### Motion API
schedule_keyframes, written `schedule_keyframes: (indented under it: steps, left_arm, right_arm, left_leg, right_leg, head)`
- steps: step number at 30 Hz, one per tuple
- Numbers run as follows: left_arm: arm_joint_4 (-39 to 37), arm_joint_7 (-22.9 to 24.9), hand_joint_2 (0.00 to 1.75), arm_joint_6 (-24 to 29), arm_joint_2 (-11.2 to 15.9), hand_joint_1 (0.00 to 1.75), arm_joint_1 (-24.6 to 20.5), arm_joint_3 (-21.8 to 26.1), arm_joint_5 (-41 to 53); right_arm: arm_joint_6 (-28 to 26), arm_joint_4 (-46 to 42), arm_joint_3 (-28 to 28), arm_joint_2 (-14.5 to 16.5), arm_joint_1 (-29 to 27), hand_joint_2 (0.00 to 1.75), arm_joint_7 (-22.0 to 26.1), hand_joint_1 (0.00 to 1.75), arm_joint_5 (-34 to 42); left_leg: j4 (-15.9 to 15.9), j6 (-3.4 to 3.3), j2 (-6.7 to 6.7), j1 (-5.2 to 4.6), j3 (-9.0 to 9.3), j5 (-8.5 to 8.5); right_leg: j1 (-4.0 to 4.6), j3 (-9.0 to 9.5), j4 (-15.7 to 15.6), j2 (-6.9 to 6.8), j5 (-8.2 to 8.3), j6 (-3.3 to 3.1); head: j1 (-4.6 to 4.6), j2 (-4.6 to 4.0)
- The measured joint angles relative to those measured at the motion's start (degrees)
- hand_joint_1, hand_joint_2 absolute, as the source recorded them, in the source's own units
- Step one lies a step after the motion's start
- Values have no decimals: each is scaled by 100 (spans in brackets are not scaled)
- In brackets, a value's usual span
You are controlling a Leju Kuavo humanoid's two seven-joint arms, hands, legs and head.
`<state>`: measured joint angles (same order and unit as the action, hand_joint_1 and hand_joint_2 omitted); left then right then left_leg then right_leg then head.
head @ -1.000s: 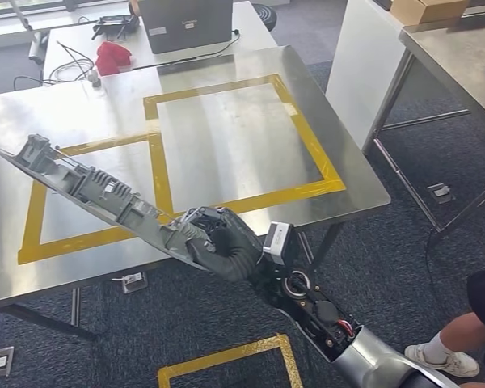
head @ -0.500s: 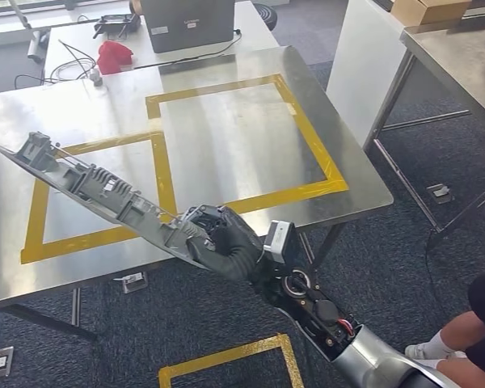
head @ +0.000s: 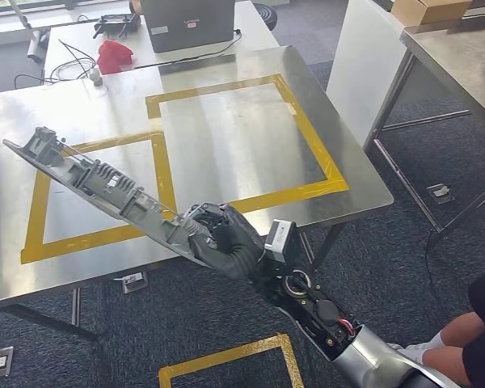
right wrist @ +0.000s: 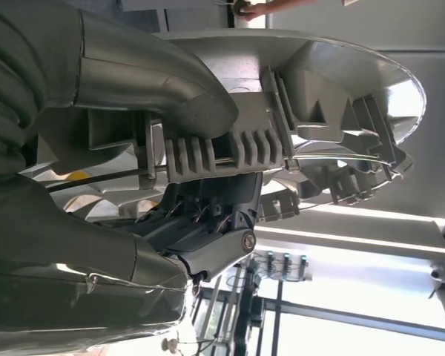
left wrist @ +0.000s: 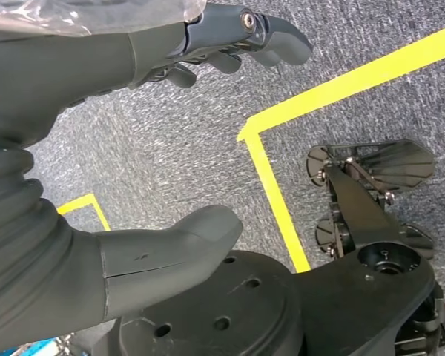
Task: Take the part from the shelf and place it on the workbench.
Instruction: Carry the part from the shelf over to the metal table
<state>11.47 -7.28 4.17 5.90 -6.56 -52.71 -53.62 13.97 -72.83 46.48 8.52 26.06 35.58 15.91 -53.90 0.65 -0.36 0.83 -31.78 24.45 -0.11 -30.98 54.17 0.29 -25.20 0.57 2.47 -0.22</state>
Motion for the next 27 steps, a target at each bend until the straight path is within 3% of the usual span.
schedule_keyframes:
  steps: [4,8,18,27]
  left_arm:
    - [0,0,175,0,0,0,-11,-1,1]
    - [0,0,175,0,0,0,-17,-3,-3]
    - [0,-22,175,4,10,0,-19,-90,-99]
    - [0,-24,175,4,11,0,-95,-139,-33]
  right_arm:
    - [-82,0,-5,0,5,175,-26,175,-90]
    - [-501,5,-2,2,144,175,-233,175,-695]
    - [-1647,873,218,423,1525,175,-884,175,-2359]
    - [-2257,1557,429,617,1995,175,-1322,175,-3028]
  left_leg:
    - [0,0,0,0,0,0]
    - [0,0,0,0,-2,0]
    - [0,1,-2,1,-5,-6]
    - [0,1,-8,0,-9,-6]
  right_leg:
    - [0,0,0,0,0,0]
    - [0,1,1,0,2,2]
    - [1,-2,2,-2,12,2]
    - [1,-1,0,-6,12,3]
  head:
    - [0,0]
    - [0,0]
    - [0,0]
    - [0,0]
